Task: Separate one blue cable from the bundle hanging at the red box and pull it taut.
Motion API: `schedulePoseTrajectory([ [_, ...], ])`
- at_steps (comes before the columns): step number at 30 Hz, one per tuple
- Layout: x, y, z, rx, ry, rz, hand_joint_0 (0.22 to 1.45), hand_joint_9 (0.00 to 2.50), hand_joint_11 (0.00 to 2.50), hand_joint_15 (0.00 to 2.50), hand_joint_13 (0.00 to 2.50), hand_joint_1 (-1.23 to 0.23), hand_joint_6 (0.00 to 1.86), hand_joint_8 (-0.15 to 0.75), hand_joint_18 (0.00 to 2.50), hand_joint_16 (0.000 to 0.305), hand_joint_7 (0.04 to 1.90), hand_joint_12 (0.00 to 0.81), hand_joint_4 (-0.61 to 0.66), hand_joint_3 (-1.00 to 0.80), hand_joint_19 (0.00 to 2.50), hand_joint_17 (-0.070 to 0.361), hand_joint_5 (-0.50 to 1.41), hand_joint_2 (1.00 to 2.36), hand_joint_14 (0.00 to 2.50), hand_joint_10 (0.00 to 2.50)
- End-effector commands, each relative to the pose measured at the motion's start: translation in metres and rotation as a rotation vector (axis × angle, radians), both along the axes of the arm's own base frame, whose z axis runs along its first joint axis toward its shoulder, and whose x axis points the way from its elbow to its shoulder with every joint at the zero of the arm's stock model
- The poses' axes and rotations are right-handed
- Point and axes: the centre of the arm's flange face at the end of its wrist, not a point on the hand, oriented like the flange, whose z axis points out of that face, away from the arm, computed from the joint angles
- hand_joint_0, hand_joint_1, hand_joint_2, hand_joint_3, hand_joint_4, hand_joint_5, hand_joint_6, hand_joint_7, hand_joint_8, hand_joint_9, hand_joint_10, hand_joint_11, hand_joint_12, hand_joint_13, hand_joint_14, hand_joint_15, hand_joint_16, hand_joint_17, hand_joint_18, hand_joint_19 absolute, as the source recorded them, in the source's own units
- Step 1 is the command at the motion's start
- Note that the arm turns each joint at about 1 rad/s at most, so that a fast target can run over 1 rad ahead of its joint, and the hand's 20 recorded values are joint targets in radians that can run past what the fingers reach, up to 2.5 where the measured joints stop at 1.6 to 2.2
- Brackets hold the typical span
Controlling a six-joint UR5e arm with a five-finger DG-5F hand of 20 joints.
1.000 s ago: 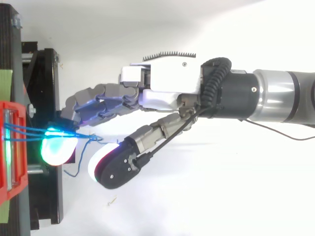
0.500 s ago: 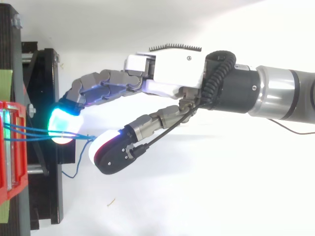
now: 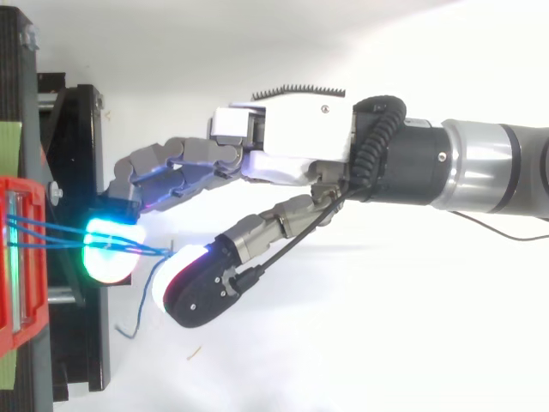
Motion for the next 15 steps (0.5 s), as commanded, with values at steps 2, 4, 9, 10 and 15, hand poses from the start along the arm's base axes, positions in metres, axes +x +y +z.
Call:
schedulePoseTrajectory([
  [2, -0.0008, -0.0052, -0.0002, 0.01, 0.003, 0.005, 0.61, 0.53, 0.17, 0.09, 0.38, -0.72, 0.5, 0.323, 0.47, 0.049, 1.05, 0.371, 0.3, -0.44, 0.21, 0.111, -0.14, 1.0, 0.0, 0.0],
  [4, -0.0011, -0.0071, -0.0002, 0.01, 0.003, 0.006, 0.61, 0.53, 0.17, 0.1, 0.38, -0.72, 0.5, 0.322, 0.47, 0.049, 1.06, 0.371, 0.3, -0.43, 0.21, 0.111, -0.14, 1.0, 0.0, 0.01],
  [9, -0.0017, -0.0091, -0.0009, 0.003, 0.005, 0.008, 0.62, 0.55, 0.19, 0.1, 0.39, -0.71, 0.5, 0.324, 0.48, 0.049, 1.12, 0.37, 0.28, -0.4, 0.22, 0.11, -0.13, 1.01, 0.0, 0.0],
  [10, -0.0017, -0.0091, -0.0009, 0.003, 0.005, 0.008, 0.63, 0.55, 0.19, 0.1, 0.39, -0.7, 0.5, 0.324, 0.48, 0.049, 1.13, 0.37, 0.28, -0.4, 0.21, 0.11, -0.13, 1.01, 0.0, 0.0],
  [15, -0.0011, -0.0089, 0.0, -0.001, 0.002, 0.009, 0.62, 0.55, 0.19, 0.1, 0.39, -0.67, 0.5, 0.323, 0.48, 0.049, 1.16, 0.37, 0.27, -0.4, 0.22, 0.11, -0.13, 1.01, 0.0, 0.0],
])
